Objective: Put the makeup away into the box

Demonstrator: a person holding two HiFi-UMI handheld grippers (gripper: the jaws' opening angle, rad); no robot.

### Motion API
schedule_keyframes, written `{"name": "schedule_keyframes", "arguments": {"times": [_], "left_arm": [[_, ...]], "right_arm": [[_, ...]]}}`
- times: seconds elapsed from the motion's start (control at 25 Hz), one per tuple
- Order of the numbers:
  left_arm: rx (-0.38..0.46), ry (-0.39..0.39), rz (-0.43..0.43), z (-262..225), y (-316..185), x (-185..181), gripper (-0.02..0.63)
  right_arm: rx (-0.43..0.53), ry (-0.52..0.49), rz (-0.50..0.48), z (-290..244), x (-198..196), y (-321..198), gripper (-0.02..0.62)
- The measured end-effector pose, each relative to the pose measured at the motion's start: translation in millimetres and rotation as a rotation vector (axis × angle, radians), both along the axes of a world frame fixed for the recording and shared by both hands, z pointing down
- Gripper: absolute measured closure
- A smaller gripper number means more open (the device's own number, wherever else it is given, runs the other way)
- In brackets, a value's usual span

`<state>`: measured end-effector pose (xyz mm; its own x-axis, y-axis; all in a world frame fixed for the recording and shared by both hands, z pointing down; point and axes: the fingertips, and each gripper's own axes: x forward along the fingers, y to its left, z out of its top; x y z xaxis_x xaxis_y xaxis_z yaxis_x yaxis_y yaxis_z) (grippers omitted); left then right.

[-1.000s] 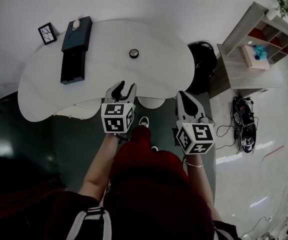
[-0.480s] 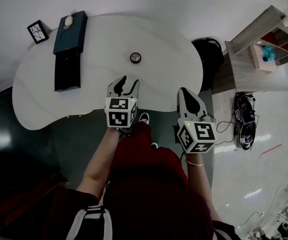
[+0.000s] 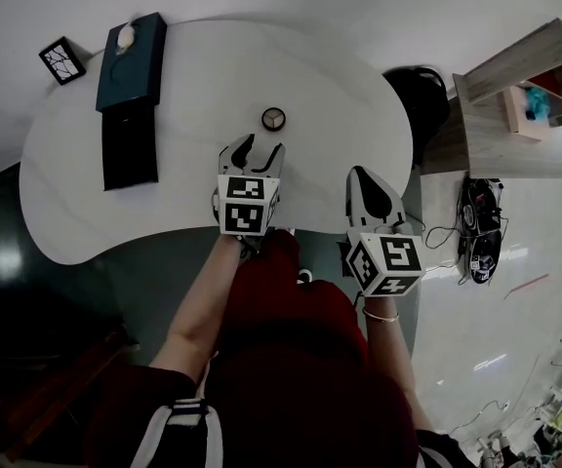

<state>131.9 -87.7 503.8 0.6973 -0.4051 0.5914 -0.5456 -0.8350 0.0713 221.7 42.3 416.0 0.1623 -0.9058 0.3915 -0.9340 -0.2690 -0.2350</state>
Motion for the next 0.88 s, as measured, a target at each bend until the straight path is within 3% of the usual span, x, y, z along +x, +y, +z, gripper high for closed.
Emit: {"name": "schedule_keyframes", "arguments": {"times": [0.36,0.88], "left_arm": [[-0.039,-0.039,0.035,20,-19,19,0.376],[-0.014,-0.134,0.084,32,-39,36,0.368]], "right_arm": [[-0.014,-0.002,0.005,3,7,-28,0.58],[-0.035,-0.022,0.024,12,18,-46,0.58]]}}
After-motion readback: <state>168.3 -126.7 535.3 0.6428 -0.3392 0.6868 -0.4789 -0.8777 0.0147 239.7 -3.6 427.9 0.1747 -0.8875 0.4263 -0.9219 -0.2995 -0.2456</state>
